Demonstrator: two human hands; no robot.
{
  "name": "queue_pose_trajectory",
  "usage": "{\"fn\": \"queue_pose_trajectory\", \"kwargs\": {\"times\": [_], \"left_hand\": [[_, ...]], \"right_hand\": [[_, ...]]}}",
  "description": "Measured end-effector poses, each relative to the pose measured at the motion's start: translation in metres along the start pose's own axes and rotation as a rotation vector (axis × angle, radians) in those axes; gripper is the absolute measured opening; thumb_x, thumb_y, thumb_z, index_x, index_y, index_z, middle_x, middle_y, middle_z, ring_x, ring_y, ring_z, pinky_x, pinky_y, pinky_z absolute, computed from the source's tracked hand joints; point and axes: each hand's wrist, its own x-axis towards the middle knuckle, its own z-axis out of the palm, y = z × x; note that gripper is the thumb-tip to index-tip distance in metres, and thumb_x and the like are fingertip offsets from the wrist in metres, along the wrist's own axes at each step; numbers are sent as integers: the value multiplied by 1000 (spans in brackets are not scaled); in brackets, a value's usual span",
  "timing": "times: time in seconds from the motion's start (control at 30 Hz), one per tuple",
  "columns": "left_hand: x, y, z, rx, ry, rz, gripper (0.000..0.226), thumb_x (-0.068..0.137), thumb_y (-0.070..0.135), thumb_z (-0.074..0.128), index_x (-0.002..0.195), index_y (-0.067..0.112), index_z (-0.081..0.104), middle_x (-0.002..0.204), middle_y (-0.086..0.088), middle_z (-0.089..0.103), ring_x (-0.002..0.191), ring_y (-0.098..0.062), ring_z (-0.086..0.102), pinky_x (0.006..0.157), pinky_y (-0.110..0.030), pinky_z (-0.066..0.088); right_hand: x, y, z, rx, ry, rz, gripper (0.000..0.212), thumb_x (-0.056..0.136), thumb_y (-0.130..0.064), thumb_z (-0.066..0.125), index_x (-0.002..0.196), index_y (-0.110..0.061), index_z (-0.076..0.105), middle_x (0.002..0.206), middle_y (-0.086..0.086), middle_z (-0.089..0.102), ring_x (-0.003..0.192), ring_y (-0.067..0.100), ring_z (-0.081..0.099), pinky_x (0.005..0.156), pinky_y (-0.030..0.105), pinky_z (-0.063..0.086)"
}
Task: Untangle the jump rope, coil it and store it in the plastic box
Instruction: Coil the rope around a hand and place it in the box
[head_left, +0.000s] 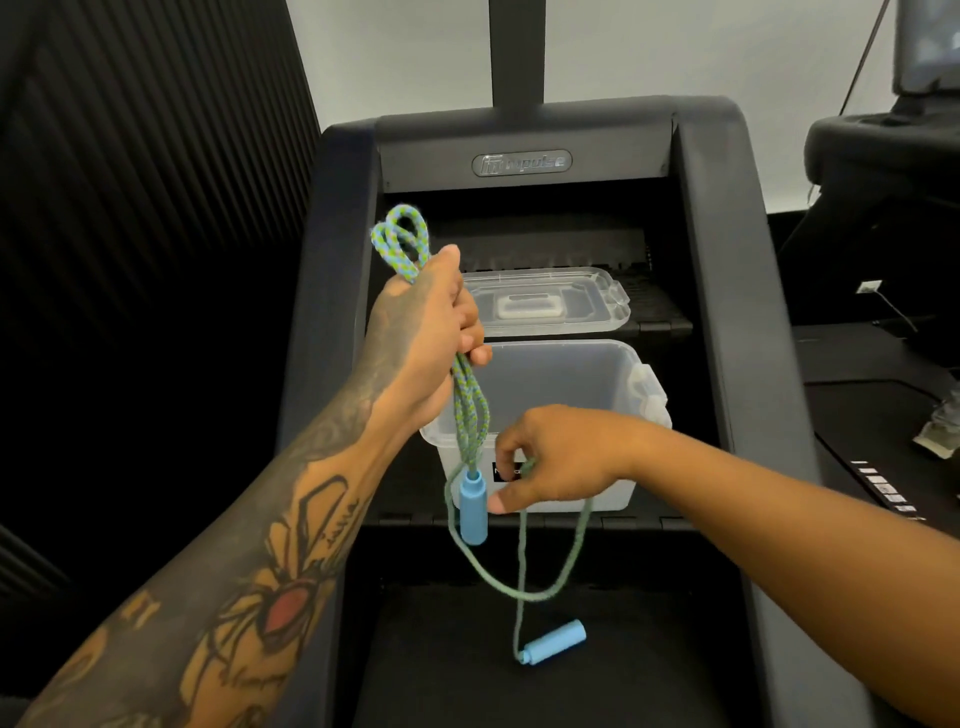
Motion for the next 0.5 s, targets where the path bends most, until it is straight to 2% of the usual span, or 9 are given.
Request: {"fn": "queue_pose_trajectory", "kwargs": {"times": [0.07,0.13,0.23,0.3,0.33,0.4,0.5], "left_hand": [[0,2,2,-53,-10,-9,39,98,29,41,61,21,32,53,0,20,40,-13,23,42,-25,32],[0,2,2,-96,-13,-18,40,98,29,41,60,20,33,51,1,22,39,-13,26,43,-27,35],[-1,-1,-3,-134,-14,-29,41,98,30,41,60,19,34,48,2,26,38,-13,29,45,-28,38],[-1,-2,-7,-140,-5,-23,40,98,29,41,60,19,34,49,2,27,39,-13,30,46,-29,39],[0,-2,-10,-135,2,-12,40,98,29,41,60,19,34,49,3,28,39,-13,31,46,-29,39],[0,-3,-15,-102,35,26,40,97,26,42,59,19,34,47,3,29,40,-13,32,47,-29,40],[2,-8,-24,-74,108,57,48,95,18,46,48,23,40,45,3,31,41,-14,34,46,-29,41]], "right_hand": [[7,-7,9,17,77,-27,39,77,-63,64,88,-25,70,81,-8,65,77,13,61,74,33,52],[11,-13,16,54,174,-49,38,82,-59,60,90,-24,74,89,-6,69,80,13,61,74,31,52],[16,-17,20,108,295,-45,37,87,-49,60,76,-16,73,76,4,66,65,17,57,66,37,52],[19,-18,20,112,347,-73,37,89,-36,59,71,-5,69,78,15,65,68,25,59,69,42,52],[21,-18,21,100,361,-94,37,90,-33,58,73,-2,68,82,18,65,75,28,59,73,42,50],[21,-20,15,83,330,-96,37,94,-31,55,76,-1,66,83,17,63,81,27,54,76,35,43],[16,-18,-5,192,243,-49,34,100,-26,46,80,-6,62,73,2,61,67,15,51,66,29,37]]}}
